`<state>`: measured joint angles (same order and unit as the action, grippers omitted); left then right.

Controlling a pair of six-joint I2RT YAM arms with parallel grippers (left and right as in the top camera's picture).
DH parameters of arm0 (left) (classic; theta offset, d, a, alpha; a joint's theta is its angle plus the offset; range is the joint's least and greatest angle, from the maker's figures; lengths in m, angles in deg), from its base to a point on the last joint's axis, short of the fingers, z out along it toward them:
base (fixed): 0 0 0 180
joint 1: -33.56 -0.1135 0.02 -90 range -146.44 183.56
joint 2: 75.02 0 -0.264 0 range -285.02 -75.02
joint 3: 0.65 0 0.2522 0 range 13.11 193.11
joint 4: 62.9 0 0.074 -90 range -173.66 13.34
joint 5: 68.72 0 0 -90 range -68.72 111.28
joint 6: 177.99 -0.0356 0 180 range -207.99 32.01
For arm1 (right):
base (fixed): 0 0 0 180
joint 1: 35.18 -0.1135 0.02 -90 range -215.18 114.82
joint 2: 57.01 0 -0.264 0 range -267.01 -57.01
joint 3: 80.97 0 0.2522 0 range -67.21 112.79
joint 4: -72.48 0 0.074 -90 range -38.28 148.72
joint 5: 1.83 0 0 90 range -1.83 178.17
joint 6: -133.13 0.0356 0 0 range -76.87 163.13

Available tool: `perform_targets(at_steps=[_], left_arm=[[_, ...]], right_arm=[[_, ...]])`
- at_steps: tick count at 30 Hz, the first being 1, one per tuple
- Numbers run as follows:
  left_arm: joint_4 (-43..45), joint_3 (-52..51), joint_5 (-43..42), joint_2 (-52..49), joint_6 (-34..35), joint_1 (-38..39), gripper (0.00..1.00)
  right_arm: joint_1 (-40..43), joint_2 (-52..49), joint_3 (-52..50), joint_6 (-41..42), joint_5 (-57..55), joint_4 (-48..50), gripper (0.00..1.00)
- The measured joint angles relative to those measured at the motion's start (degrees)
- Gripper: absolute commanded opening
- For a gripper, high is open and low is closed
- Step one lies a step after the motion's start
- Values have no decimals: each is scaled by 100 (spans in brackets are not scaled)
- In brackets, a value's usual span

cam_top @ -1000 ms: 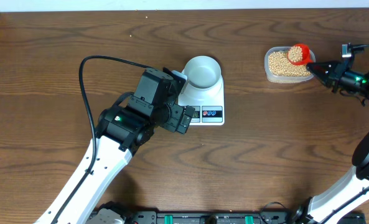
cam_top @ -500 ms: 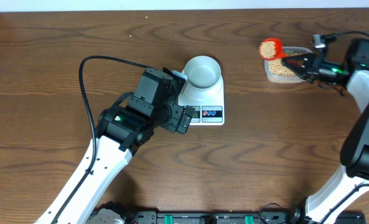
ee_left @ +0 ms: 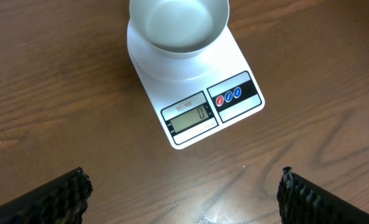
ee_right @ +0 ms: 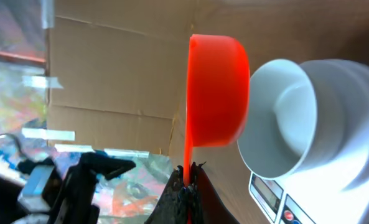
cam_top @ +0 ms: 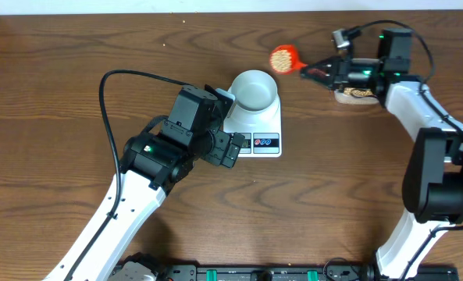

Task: Scoop item into bowl and weigh 50g on scale
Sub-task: 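Carry the filled scoop with the right gripper over the white bowl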

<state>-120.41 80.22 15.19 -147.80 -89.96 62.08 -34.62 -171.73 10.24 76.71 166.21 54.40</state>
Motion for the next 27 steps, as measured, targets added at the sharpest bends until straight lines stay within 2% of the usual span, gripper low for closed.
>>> perform_targets(at_steps=[9, 12, 19, 27], left_arm=[[0, 0, 0, 0, -2, 0, 98], [-2, 0, 0, 0, 0, 0, 98], [-2, 0, 0, 0, 0, 0, 98], [-2, 0, 0, 0, -2, 0, 98]], right_arm=[[-595, 0, 0, 267, -623, 2, 1], [-673, 15, 2, 234, -793, -271, 2], [-815, 402, -13, -304, -1720, -1368, 2], [-876, 1040, -11, -798, -2273, -1637, 2]])
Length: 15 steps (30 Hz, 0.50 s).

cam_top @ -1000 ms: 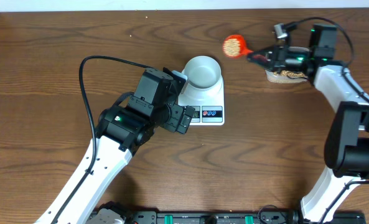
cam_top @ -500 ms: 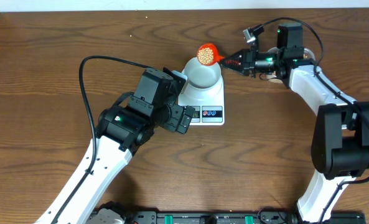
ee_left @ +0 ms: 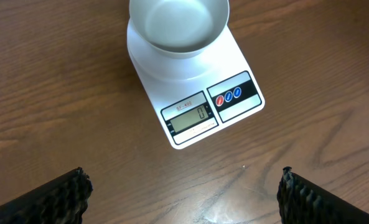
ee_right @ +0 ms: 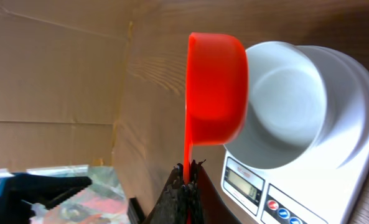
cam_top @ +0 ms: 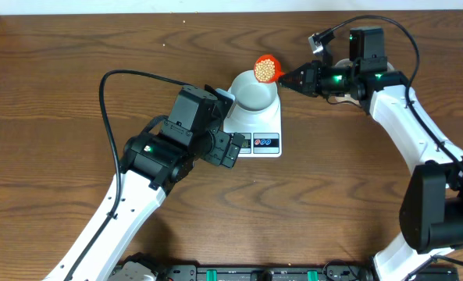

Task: Scoop item into bowl and weigh 50g on scale
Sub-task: 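Carry the filled scoop with the right gripper over the white bowl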

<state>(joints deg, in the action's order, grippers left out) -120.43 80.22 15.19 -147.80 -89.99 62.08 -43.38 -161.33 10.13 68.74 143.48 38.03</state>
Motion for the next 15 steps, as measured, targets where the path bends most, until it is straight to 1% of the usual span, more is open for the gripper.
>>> perform_targets(at_steps=[6, 15], left_arm=[[0, 0, 0, 0, 2, 0, 98], [0, 0, 0, 0, 0, 0, 98]], right_arm=[[-251, -4, 0, -267, -494, -232, 2], [-732, -4, 2, -385, -1233, -356, 2]])
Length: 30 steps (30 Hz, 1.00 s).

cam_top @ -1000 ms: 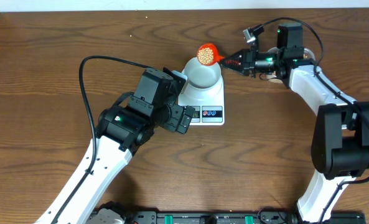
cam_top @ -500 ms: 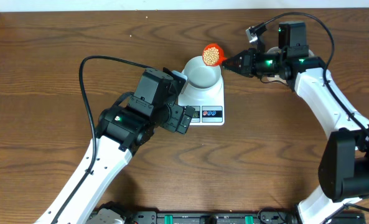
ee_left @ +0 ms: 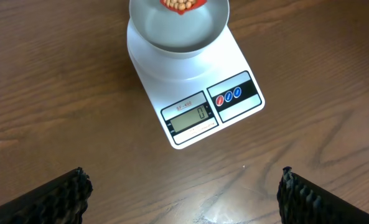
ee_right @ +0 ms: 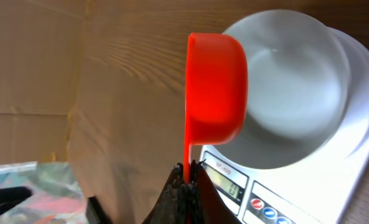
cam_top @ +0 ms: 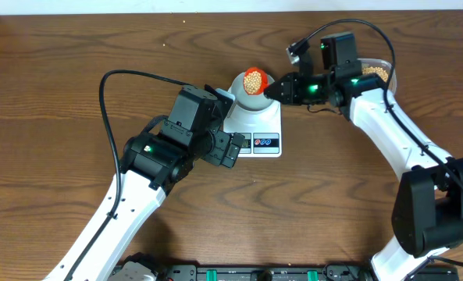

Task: Scoop item into bowl and weigh 50g on scale
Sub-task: 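Carry the filled scoop with the right gripper over the white bowl, then tip the red scoop to pour soybeans into the bowl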

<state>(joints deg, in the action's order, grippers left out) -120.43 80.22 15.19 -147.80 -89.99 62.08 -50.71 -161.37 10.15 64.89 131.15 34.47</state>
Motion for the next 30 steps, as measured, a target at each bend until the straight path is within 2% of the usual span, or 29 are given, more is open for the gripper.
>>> perform_targets(at_steps=[12, 20, 30], left_arm=[[0, 0, 0, 0, 0, 0, 98], [0, 0, 0, 0, 0, 0, 98], [0, 0, 0, 0, 0, 0, 98]], right_arm=[[-535, 0, 702, -544, -1563, -1095, 1], [-898, 0, 822, -868, -2555, -1239, 2], [-942, 0, 822, -1318, -3025, -1239, 1]])
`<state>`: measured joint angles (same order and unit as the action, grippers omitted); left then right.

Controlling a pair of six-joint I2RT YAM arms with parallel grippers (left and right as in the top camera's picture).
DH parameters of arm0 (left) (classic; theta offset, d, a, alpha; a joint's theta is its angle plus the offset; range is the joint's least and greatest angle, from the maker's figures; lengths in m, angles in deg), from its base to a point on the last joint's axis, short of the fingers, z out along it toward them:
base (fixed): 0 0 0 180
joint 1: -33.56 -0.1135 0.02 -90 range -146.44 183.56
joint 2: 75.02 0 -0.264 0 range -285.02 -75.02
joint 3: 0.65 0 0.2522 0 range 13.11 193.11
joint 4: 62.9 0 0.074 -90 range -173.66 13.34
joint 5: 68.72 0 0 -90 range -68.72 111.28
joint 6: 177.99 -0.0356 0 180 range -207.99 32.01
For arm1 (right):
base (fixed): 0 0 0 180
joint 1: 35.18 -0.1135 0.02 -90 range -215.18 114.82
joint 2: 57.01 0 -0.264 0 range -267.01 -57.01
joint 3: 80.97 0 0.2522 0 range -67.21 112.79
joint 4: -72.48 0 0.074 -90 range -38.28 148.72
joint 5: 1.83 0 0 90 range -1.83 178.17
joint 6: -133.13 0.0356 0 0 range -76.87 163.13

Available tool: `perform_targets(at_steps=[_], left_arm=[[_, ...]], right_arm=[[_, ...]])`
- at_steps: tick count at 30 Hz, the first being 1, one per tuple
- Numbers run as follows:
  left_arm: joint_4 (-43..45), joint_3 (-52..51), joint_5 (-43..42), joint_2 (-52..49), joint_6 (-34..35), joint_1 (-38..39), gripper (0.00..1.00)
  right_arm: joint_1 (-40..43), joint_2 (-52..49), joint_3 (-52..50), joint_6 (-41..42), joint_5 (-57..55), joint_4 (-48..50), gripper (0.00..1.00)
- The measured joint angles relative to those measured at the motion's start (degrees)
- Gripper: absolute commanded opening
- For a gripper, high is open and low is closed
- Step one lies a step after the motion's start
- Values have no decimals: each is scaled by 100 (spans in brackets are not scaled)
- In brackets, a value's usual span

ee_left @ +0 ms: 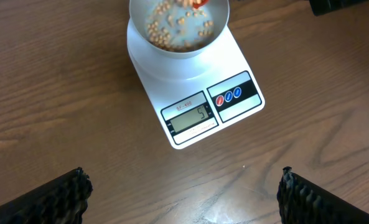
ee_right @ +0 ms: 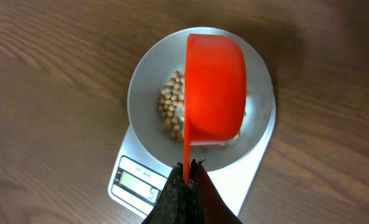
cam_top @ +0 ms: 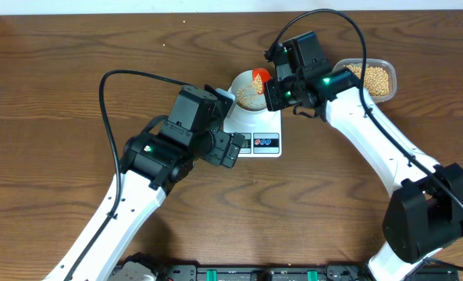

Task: Scoop item into bowl and weigh 50g on scale
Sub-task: 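Tip the red scoop to pour soybeans into the bowl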

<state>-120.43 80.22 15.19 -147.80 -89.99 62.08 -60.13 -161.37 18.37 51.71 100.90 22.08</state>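
Observation:
A white bowl (cam_top: pixel 236 84) stands on the white scale (cam_top: pixel 256 129). Tan beans (ee_left: pixel 172 26) lie scattered in it. My right gripper (ee_right: pixel 188 171) is shut on the thin handle of a red scoop (ee_right: pixel 215 87), which is turned mouth-down over the bowl's right half. In the overhead view the scoop (cam_top: pixel 260 76) shows at the bowl's far right rim. The scale's display (ee_left: pixel 193 115) reads 5. My left gripper (ee_left: pixel 184 199) hangs open over bare table just in front of the scale, holding nothing.
A clear tub of the same beans (cam_top: pixel 372 76) sits at the back right, behind my right forearm. My left arm (cam_top: pixel 161 152) lies close to the scale's left side. A black cable (cam_top: pixel 137 78) loops over the table at the left.
The scoop was upright and full over the empty bowl; now it is tipped over, beans lie in the bowl, and the display has gone from 0 to 5. My left gripper has not moved.
My right gripper first held the full scoop well right of the bowl, near the tub. Then the scoop was at the bowl's far right rim, then over the bowl. Now its beans are in the bowl. The left arm stayed still throughout.

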Motion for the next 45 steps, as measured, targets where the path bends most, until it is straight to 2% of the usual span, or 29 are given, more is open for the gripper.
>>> perform_targets(at_steps=[25, 34, 45], left_arm=[[0, 0, 0, 0, 2, 0, 98], [0, 0, 0, 0, 0, 0, 98], [0, 0, 0, 0, 2, 0, 98]], right_arm=[[0, 0, 0, -846, -190, -42, 1], [-13, 0, 0, -1722, -188, -44, 1], [-17, 2, 0, -3176, -188, -44, 1]])
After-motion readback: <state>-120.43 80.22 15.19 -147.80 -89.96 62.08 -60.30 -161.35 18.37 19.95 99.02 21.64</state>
